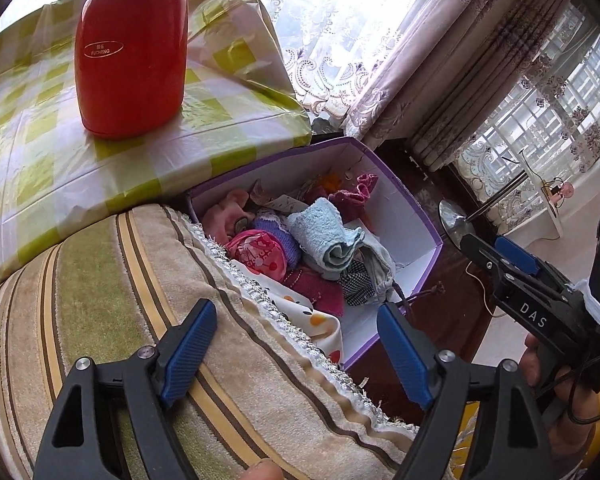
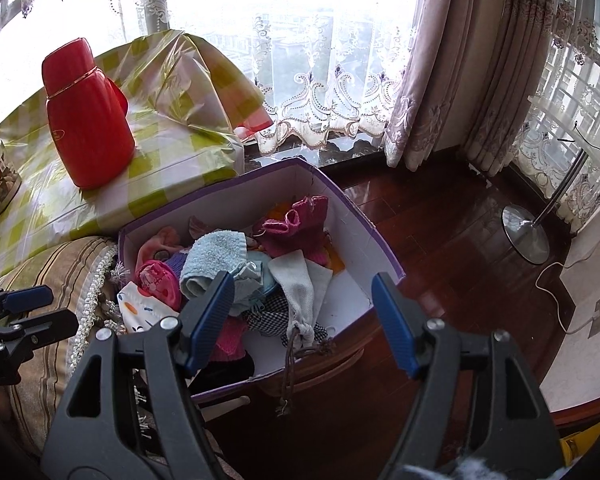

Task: Organize soft objects

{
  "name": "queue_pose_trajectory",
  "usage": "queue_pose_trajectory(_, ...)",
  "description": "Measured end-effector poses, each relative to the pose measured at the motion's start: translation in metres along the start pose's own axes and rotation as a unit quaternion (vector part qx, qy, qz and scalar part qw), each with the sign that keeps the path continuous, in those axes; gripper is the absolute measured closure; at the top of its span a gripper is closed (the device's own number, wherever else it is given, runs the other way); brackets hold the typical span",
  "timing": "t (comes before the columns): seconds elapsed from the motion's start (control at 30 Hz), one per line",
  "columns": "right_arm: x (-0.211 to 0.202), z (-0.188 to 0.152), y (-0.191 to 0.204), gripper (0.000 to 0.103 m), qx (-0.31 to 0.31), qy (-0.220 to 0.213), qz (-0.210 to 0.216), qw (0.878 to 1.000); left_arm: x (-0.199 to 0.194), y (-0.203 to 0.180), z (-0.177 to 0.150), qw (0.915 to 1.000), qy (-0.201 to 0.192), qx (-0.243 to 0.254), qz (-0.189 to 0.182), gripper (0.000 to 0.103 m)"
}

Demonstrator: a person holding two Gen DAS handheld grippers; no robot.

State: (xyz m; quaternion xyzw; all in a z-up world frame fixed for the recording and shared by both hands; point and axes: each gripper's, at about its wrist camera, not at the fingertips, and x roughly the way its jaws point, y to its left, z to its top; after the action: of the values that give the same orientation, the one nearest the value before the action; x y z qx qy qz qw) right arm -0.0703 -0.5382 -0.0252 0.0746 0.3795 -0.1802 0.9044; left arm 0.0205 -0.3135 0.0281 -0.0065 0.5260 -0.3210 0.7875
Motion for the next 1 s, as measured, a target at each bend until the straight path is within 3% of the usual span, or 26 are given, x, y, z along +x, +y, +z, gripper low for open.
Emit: queue_pose_trajectory(1.0, 0.0029, -0.0007, 0.0001, 0.029, -0.003, 0.005, 0.003, 1.0, 0.0019, 0.0019, -0.0003, 1.0, 0.001, 0.001, -0.001, 0.02)
